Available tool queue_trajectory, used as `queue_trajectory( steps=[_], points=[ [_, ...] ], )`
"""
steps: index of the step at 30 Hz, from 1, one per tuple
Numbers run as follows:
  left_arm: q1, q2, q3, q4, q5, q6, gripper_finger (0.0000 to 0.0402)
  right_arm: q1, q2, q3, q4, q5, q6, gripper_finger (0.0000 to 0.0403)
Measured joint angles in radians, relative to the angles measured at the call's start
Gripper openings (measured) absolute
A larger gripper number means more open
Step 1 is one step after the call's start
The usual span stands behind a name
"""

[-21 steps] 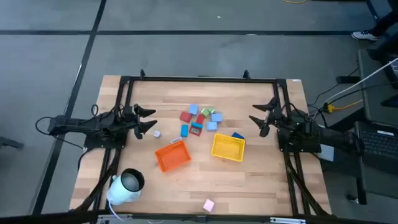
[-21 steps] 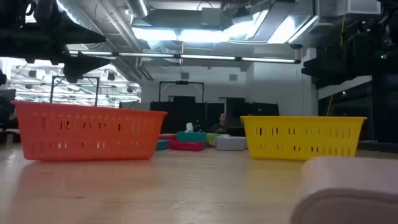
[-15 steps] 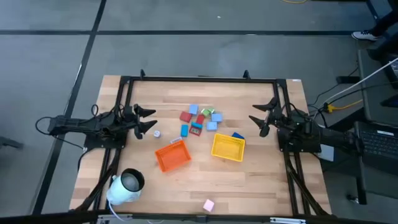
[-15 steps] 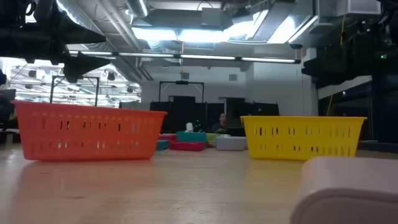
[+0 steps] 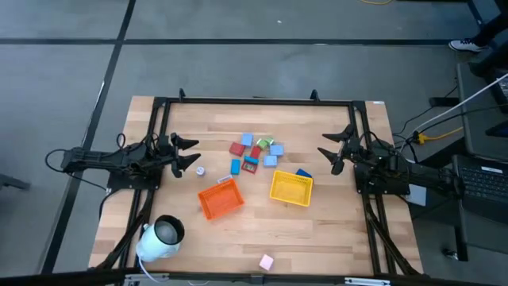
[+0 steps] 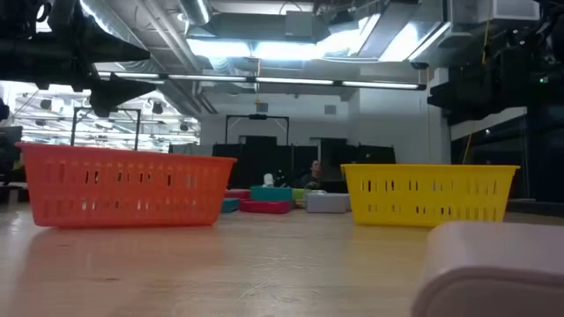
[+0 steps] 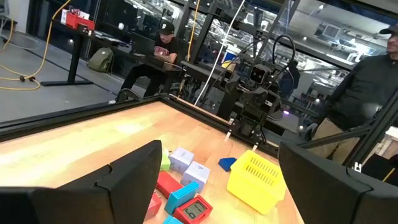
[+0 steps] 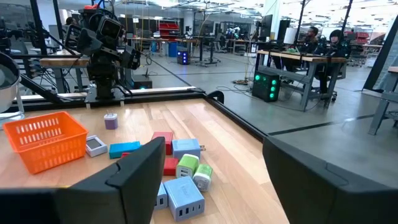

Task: Pick & Place Office items

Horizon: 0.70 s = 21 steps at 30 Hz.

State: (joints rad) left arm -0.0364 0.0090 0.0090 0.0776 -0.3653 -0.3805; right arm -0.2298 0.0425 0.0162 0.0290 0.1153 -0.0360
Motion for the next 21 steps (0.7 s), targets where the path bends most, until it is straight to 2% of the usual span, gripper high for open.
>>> queue_trajectory(
  steps=[19, 21],
  points=[
    [0.0, 0.0, 0.0, 0.0, 0.0, 0.0, 0.0318, 0.0, 0.0, 0.0, 0.0, 0.0, -0.003, 0.0277],
    [0.0, 0.0, 0.0, 0.0, 0.0, 0.0, 0.0318, -0.004, 0.0, 0.0, 0.0, 0.007, -0.088, 0.0277]
  ],
)
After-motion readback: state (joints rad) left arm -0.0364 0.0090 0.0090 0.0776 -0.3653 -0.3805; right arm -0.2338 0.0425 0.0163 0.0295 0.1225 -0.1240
